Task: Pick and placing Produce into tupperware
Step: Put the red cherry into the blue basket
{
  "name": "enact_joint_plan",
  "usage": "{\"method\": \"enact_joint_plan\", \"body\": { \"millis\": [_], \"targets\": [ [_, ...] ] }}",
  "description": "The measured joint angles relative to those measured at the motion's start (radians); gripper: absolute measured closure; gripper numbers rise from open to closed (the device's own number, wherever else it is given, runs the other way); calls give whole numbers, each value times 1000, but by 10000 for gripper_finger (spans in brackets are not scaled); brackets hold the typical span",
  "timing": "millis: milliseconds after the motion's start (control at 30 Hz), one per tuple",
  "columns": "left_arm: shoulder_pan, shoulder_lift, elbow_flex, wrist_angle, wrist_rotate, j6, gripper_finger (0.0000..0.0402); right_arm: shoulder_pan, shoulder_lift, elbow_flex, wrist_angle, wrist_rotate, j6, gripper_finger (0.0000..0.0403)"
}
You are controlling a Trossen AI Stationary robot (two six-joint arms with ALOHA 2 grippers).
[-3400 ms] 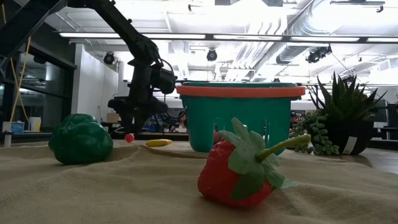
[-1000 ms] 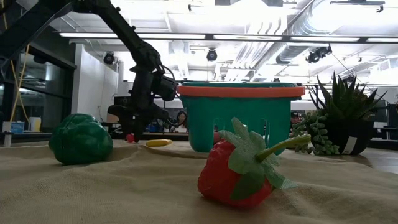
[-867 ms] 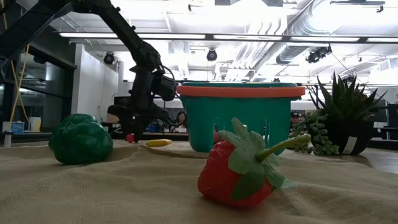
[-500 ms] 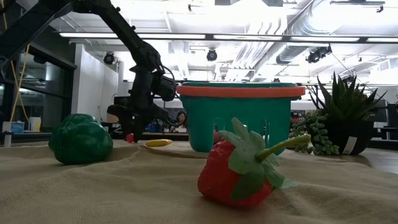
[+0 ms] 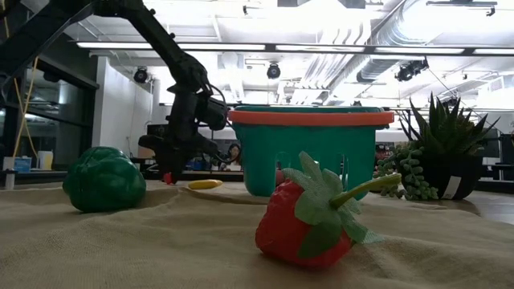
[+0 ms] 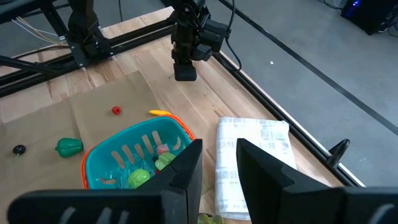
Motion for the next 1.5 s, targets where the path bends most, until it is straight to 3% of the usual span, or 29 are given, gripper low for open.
{"method": "enact_joint_plan", "body": {
  "millis": [233,533,833,1167,1500],
  "targets": [
    [0,0,0,6,0,0,279,0,0,0,0,0,0,314],
    [0,0,0,7,0,0,306,0,0,0,0,0,0,314],
    [0,0,0,10,8,0,270,0,0,0,0,0,0,314],
    [0,0,0,11,8,0,296,0,0,0,0,0,0,314],
    [0,0,0,12,8,0,282,0,0,0,0,0,0,314]
  ]
}}
